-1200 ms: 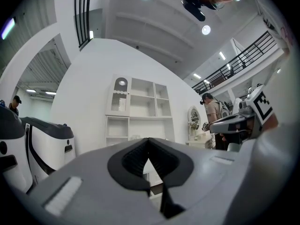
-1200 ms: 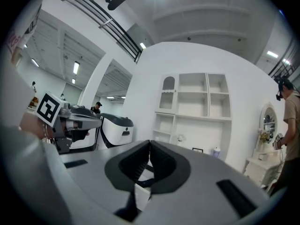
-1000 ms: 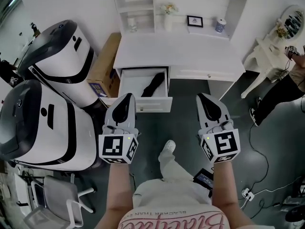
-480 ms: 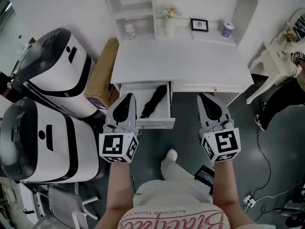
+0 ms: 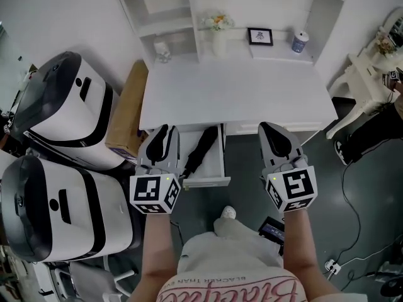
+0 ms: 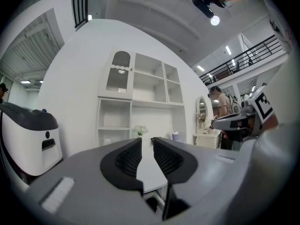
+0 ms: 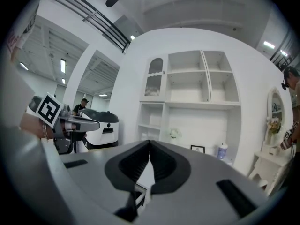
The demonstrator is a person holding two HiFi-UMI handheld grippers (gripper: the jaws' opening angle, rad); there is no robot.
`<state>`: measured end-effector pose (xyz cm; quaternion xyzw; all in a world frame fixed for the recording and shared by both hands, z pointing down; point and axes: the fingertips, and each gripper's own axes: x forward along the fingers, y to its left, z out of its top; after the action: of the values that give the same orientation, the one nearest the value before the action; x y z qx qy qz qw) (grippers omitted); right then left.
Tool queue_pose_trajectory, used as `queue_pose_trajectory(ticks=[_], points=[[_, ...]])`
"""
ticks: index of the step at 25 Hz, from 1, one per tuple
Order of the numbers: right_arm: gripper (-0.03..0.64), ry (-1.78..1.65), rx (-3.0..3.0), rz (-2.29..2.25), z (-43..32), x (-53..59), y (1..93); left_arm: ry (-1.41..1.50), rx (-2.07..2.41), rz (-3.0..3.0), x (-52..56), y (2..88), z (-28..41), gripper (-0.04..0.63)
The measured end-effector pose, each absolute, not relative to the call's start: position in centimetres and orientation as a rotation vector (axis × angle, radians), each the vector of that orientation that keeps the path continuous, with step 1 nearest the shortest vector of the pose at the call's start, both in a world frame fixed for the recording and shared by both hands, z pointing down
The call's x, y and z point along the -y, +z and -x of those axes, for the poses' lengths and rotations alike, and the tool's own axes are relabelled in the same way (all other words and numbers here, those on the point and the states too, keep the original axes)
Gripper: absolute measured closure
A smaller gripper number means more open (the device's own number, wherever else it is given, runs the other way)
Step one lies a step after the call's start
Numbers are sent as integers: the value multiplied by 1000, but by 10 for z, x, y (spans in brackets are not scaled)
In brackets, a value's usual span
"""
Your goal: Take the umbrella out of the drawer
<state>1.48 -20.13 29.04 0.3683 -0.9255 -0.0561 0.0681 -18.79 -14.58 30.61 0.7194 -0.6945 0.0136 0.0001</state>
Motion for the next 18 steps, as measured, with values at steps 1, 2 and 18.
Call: queue_pose_trajectory(ticks=[1, 2, 18], points=[[607, -167, 2785, -1110, -15, 206, 291, 46, 2178, -2257, 151, 308, 189, 503], [607, -166, 2783, -1110, -14, 209, 292, 48, 2172, -2256, 155, 310, 189, 481], [607, -129, 2728, -1140, -14, 230, 303, 5, 1985, -2226, 195, 337, 188, 76]])
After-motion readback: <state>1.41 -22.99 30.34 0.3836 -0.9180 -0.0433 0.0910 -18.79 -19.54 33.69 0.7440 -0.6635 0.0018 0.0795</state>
